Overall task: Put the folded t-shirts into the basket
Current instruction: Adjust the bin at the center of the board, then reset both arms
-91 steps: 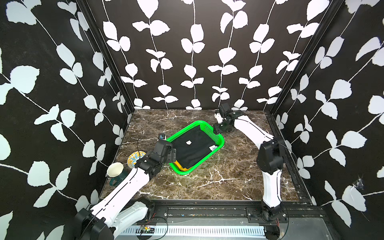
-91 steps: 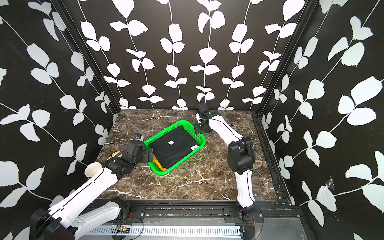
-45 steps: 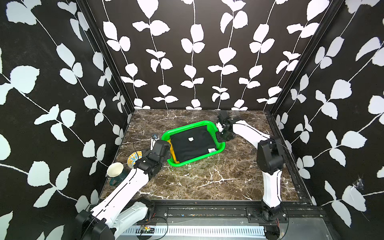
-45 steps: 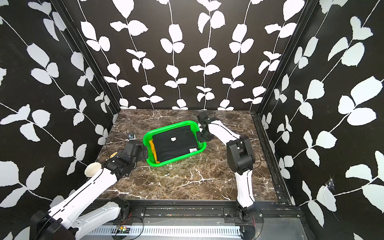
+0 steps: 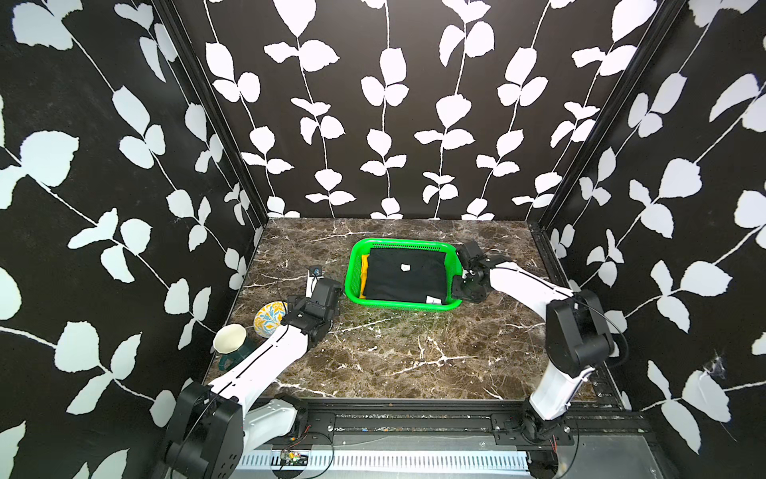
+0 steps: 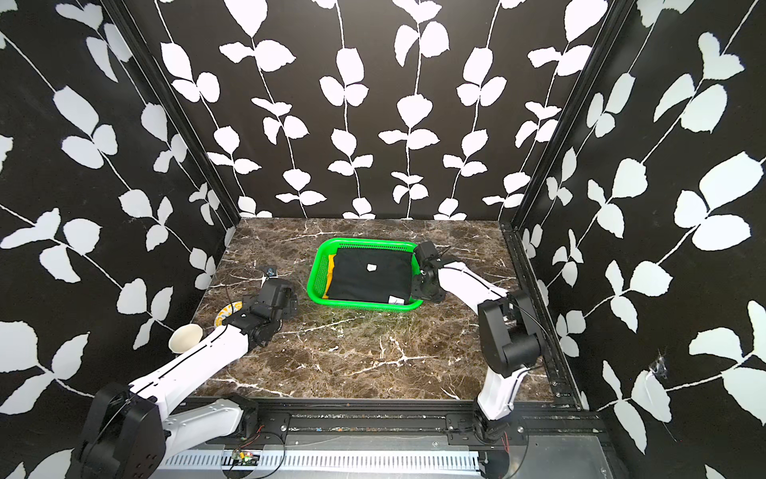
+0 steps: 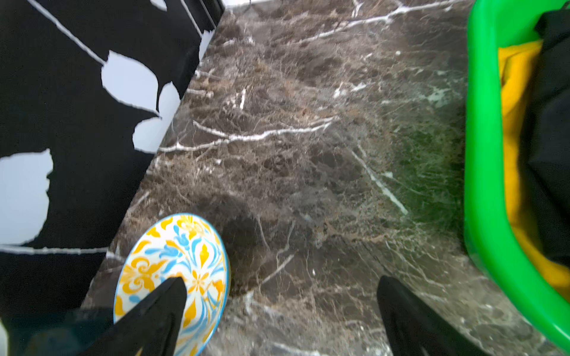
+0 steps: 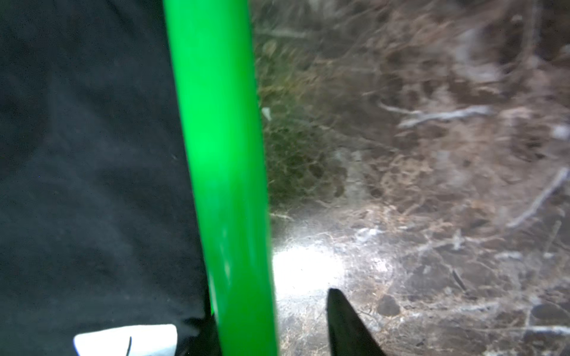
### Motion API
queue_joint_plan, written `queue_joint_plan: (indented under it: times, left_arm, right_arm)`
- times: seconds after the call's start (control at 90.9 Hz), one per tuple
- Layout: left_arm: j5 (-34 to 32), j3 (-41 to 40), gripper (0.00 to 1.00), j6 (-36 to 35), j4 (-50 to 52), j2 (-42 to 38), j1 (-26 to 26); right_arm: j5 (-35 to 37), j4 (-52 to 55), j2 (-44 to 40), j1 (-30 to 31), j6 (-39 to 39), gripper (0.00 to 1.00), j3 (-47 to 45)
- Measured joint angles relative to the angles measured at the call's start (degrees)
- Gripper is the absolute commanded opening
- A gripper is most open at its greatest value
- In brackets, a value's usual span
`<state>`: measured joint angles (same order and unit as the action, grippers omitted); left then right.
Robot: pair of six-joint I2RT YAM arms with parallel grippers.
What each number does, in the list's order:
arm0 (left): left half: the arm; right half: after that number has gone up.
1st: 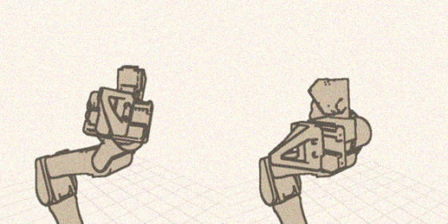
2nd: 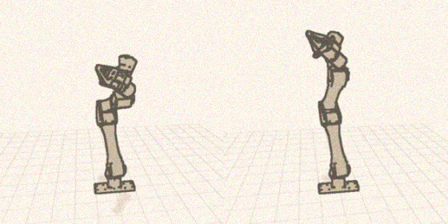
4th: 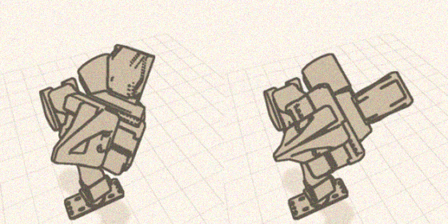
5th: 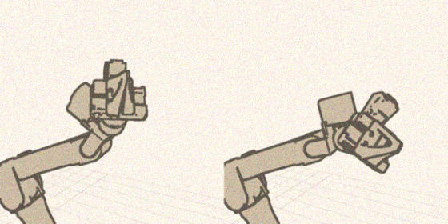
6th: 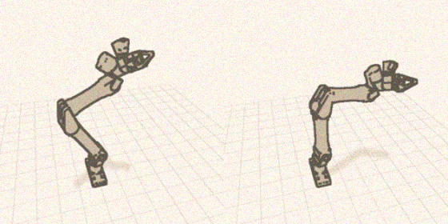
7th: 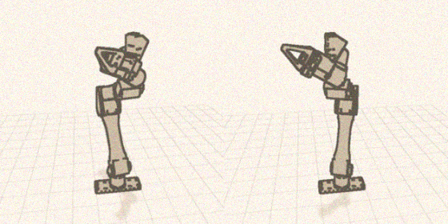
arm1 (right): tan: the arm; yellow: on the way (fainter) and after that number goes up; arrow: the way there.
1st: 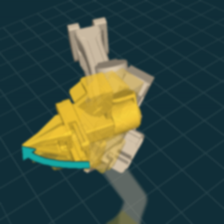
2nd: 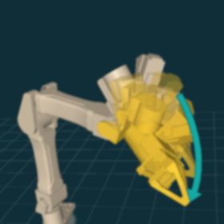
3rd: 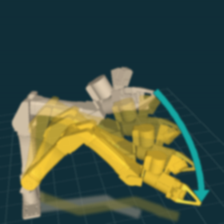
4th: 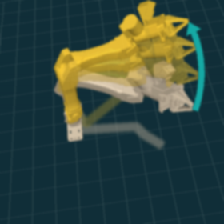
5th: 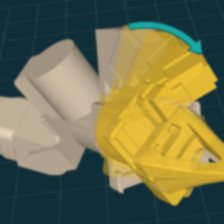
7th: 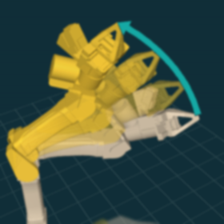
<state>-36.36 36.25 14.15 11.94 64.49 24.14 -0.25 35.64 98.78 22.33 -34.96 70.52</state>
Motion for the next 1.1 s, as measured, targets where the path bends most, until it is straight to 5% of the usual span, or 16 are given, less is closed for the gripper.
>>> queue_joint_plan:
  times: [0.143, 0.231, 0.451, 0.627, 0.781, 1.1]
  left_arm:
    - [4.2, -5.7, 0.99, -8.9, -9.7, -2.0, -0.6]
    - [6.4, -7.6, 0.99, -13.5, -14.3, -2.5, -0.7]
    - [10.8, -9.8, 0.98, -23.4, -28.9, 2.3, -1.4]
    - [15.4, -11.5, 0.99, -25.8, -39.5, 11.4, -4.5]
    - [17.9, -11.6, 0.98, -26.6, -44.2, 15.8, -7.1]
    - [19.8, -17.0, 0.99, -29.0, -59.4, 16.4, -10.3]
  right_arm:
    - [3.8, -4.9, -12.0, 0.0, 3.1, 0.62, -5.5]
    - [8.2, -8.0, -19.5, 0.0, 6.1, 0.91, -7.8]
    - [22.4, -16.5, -35.9, 0.0, 17.0, 0.99, -20.6]
    - [29.1, -34.8, -45.5, -0.3, 32.2, 0.99, -43.2]
    - [27.3, -47.8, -44.7, -3.3, 39.9, 0.99, -57.2]
    - [18.8, -80.2, -23.5, -12.5, 40.9, 0.99, -57.9]
